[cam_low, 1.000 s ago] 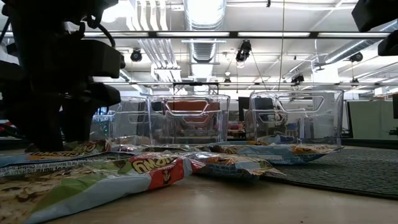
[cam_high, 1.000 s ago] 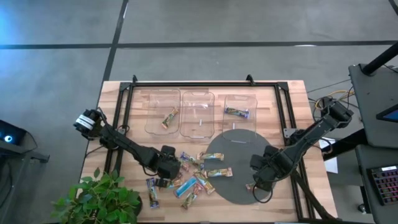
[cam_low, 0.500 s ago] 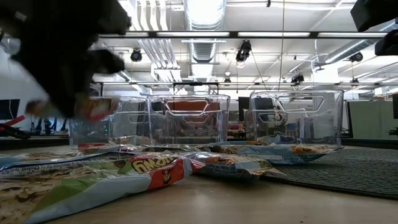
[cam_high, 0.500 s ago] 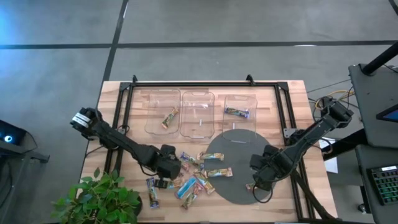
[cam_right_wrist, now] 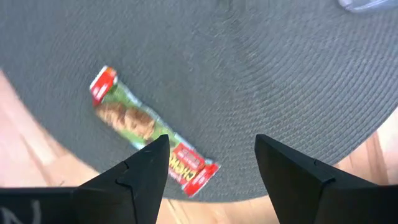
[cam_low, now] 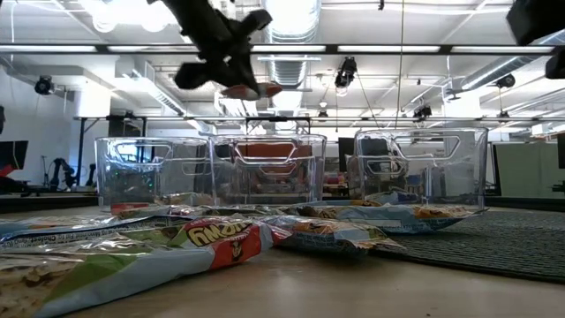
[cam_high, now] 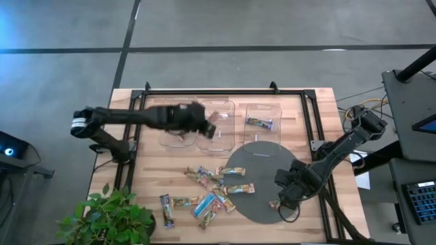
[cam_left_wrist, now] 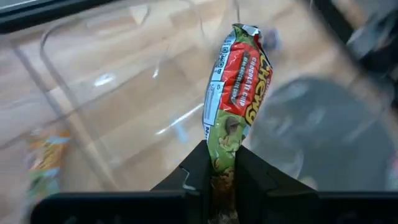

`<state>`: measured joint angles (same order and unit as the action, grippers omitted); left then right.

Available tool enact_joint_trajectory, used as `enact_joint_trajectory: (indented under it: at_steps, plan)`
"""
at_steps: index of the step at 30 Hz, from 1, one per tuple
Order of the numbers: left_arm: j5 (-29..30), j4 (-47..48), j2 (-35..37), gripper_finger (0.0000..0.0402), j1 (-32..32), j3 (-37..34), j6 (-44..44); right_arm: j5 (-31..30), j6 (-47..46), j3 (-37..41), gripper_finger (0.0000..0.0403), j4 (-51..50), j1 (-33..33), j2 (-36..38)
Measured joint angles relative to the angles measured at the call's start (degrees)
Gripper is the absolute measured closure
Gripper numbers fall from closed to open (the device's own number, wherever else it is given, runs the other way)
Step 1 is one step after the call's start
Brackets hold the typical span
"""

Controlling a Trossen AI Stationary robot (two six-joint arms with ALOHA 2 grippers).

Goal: Pick and place Granola Bars by type
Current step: Put the red granola bar into the middle transparent bin

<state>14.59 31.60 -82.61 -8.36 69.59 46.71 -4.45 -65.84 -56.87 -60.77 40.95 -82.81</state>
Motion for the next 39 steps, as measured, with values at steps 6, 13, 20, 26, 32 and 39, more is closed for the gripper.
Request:
enact_joint_trajectory:
  at_steps: [6,13,20,26,32,39]
  plan:
    - [-9.78,-8.25,-4.44,0.0347,-8.17,-0.51,5.98,0.47,0.20,0.01,0.0177,0.06,3.83,-0.02]
    - [-9.54,-8.92,-10.36,0.0318,-8.02,-0.51,4.76,0.48,-1.13,0.01,0.0177,0.09,5.31,-0.02]
    - [-9.22,-8.41,-10.63,0.0317,-6.49,-0.43,1.58,0.44,4.60,0.01,0.0177,0.38,5.33,-0.02]
    - [-8.98,-8.15,-2.94,0.0317,-0.39,-0.34,-2.95,0.42,21.66,1.37,0.0177,5.31,5.31,-0.38]
    - [-2.38,-1.53,4.39,0.0317,8.31,-0.47,0.06,7.16,24.50,3.00,0.0177,7.44,5.00,-4.75]
    - [11.68,1.96,9.33,0.0316,18.02,-0.51,7.15,7.46,26.16,2.29,0.0177,10.74,5.57,-11.92]
